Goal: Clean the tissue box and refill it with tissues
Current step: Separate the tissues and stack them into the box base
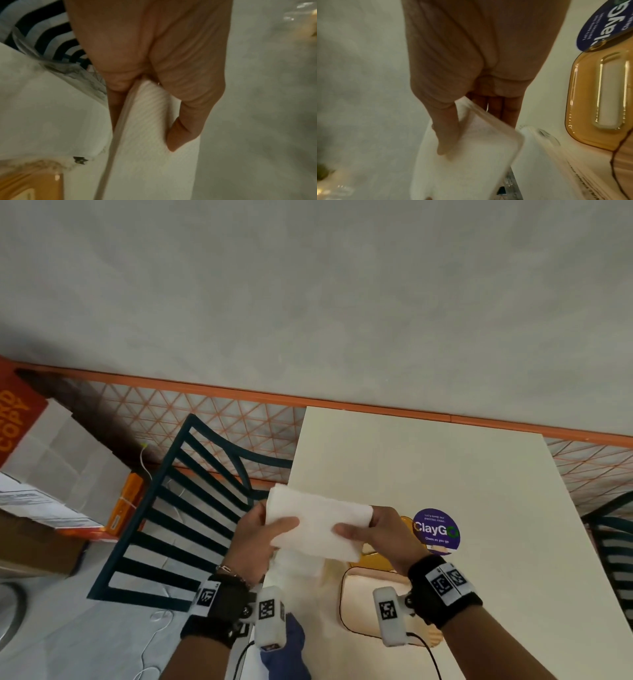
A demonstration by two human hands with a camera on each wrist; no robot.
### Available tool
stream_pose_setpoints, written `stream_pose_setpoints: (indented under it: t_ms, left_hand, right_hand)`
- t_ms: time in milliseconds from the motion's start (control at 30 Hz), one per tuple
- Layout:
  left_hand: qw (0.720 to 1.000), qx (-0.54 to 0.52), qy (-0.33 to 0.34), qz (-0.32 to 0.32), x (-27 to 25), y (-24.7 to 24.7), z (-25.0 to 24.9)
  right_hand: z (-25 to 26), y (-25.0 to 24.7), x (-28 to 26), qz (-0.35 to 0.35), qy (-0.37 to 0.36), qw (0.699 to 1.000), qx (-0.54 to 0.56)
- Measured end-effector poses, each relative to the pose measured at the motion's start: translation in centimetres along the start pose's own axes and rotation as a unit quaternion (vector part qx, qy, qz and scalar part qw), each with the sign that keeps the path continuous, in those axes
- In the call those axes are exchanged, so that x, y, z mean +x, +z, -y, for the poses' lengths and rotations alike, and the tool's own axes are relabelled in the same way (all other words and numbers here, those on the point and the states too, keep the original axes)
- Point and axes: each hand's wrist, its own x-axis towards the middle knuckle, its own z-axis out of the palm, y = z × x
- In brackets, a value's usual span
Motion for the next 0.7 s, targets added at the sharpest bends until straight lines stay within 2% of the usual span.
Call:
stream_pose_setpoints:
  t_ms: [67,133,300,467,600,700]
  left_hand:
    - [0.999,0.033,-0.016,0.027,-0.4,0.3,0.9]
    - [0.996,0.076,-0.028,0.027,-1.0,1.7,2.1]
    - [0.988,0.118,-0.093,-0.016,-1.4,5.6,6.0]
    - [0.975,0.175,-0.134,0.029,-1.9,7.6,8.6]
    - [0.951,0.28,-0.125,0.026,-2.0,8.9,10.3]
    - [0.918,0.382,-0.106,0.009,-2.2,10.0,10.8]
  right_hand:
    - [0.0,-0.5,-0.9,-0.002,0.02,0.998,0.052]
    - [-0.7,-0.8,-1.6,-0.014,0.04,0.997,0.066]
    - [-4.1,-2.6,-4.0,-0.051,0.099,0.994,0.015]
    - [-8.0,-5.5,-7.4,-0.057,0.168,0.984,-0.009]
    - [-11.0,-6.8,-8.6,-0.06,0.206,0.973,-0.083]
    - [-12.0,-6.7,-8.6,-0.081,0.222,0.946,-0.223]
